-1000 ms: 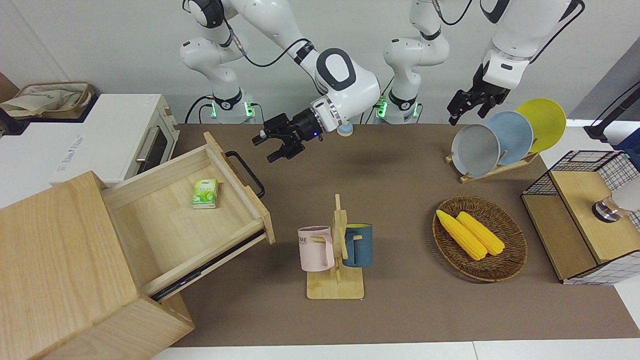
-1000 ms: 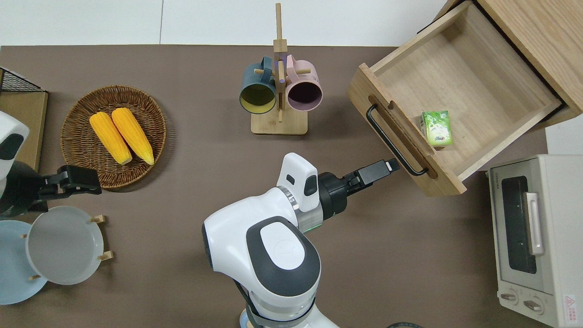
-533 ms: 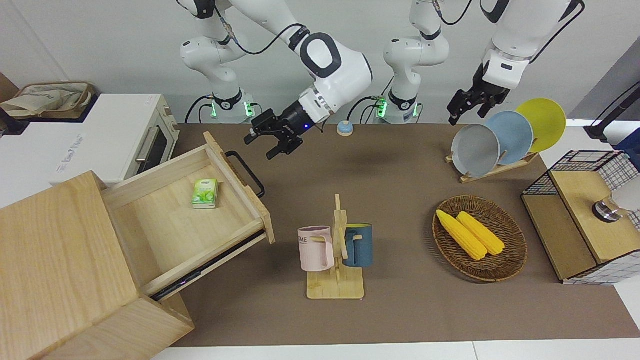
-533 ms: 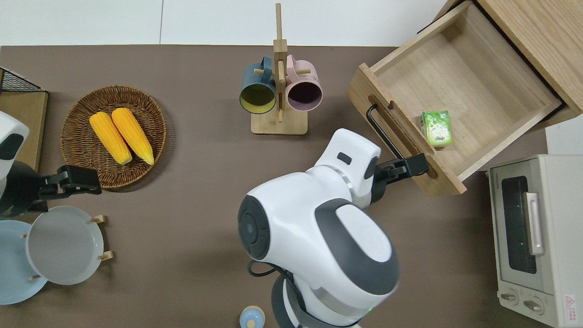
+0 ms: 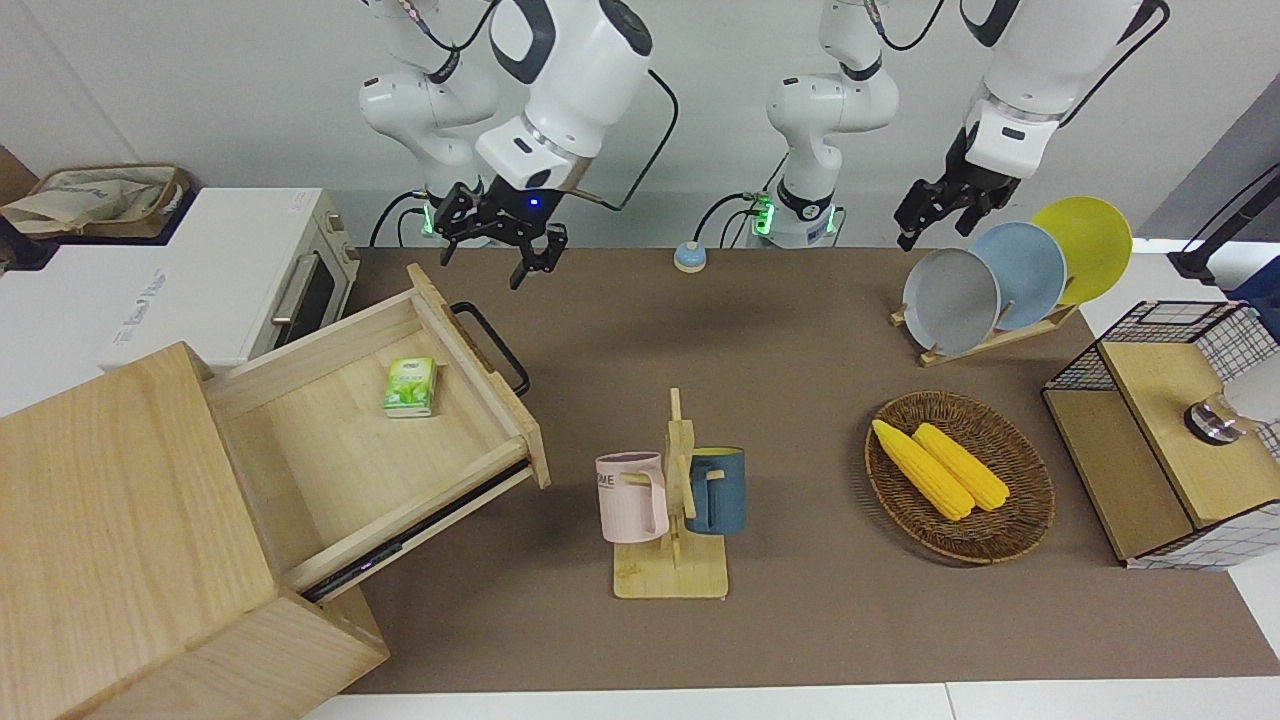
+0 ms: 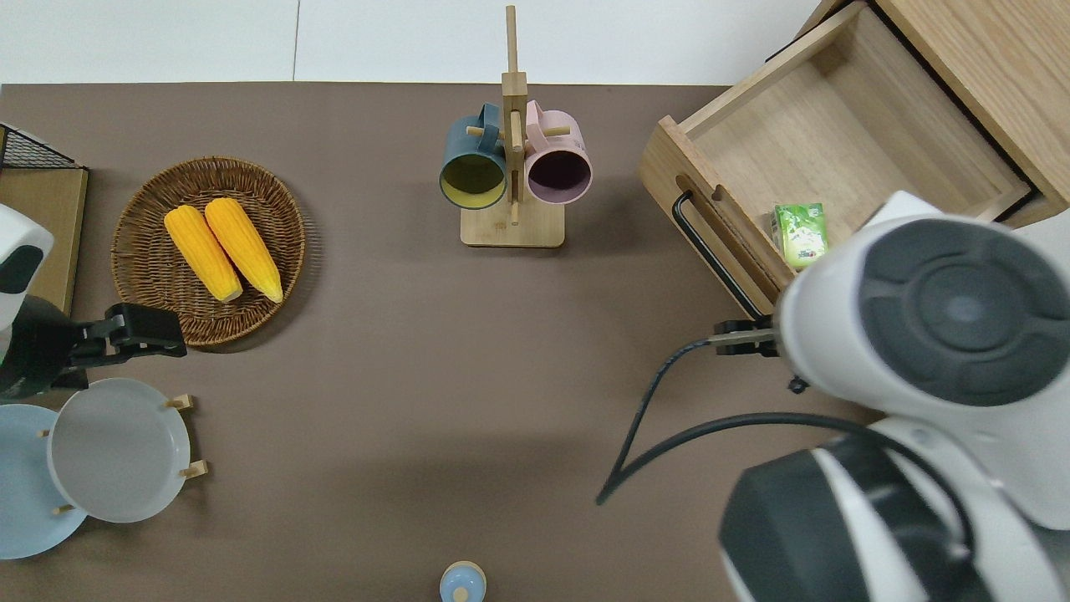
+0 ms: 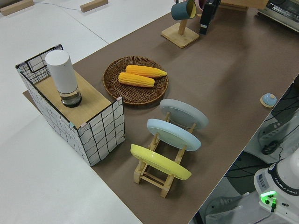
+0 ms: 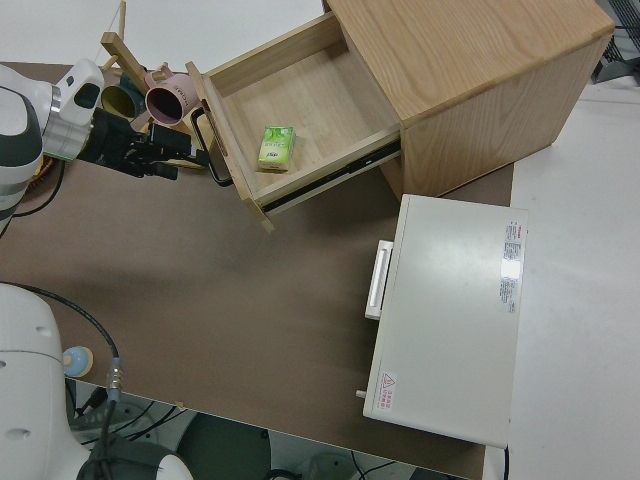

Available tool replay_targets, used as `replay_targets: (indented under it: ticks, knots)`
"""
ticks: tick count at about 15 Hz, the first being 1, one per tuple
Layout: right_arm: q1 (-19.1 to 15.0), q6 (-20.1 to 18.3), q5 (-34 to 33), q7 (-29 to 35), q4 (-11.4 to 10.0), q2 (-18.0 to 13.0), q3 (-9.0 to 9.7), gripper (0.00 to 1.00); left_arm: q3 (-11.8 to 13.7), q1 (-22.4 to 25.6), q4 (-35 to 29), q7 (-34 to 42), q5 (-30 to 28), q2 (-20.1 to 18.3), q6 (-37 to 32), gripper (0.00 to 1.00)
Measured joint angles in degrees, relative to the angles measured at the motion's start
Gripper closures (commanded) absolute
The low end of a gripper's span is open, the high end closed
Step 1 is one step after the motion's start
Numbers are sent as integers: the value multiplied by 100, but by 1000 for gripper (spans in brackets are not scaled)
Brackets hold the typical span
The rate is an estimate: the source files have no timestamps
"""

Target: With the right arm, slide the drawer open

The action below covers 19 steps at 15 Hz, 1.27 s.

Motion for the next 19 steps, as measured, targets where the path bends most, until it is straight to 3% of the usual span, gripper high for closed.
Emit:
replay_targets:
  ticks: [4, 8, 10, 13, 15, 17, 19]
  knots:
    - [-723, 1, 913, -494, -63, -289, -84, 9, 0, 0, 0, 0, 0, 0, 0, 7]
    - [-840, 1, 1355, -1078, -132, -298, -523, 9, 0, 0, 0, 0, 0, 0, 0, 7]
    - [-975, 1, 1425, -1205, -139, -299, -625, 9, 0, 0, 0, 0, 0, 0, 0, 7]
    - [-931, 4, 1428, -1212, -139, -299, -814, 9, 0, 0, 0, 0, 0, 0, 0, 7]
    - [-712, 19, 1429, -1212, -139, -299, -1116, 9, 0, 0, 0, 0, 0, 0, 0, 7]
    - [-336, 42, 1429, -1212, -143, -296, -1560, 9, 0, 0, 0, 0, 0, 0, 0, 7]
    - [-208, 47, 1430, -1212, -147, -292, -1679, 9, 0, 0, 0, 0, 0, 0, 0, 7]
